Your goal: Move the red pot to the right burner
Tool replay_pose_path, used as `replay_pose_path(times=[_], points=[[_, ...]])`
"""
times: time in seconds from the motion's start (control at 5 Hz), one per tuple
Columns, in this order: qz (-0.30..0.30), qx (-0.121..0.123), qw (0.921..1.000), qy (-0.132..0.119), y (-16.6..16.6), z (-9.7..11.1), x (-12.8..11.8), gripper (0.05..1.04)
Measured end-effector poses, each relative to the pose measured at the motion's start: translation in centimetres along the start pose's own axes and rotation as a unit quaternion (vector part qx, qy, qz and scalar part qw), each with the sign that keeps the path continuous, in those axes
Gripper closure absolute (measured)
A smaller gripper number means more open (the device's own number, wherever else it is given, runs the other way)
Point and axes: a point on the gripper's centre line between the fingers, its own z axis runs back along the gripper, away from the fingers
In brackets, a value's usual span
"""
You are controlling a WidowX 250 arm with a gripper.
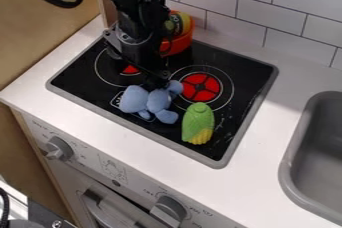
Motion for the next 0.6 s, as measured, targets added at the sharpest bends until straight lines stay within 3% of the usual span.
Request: replay_pose_path(times=[0.4, 0.6], points=[[0.002, -0.011, 0.9999, -0.005, 0.36, 0.14, 0.65, 0.087], [-0.005, -0.012, 0.9997, 0.02, 0.61, 0.37, 0.81, 0.087]])
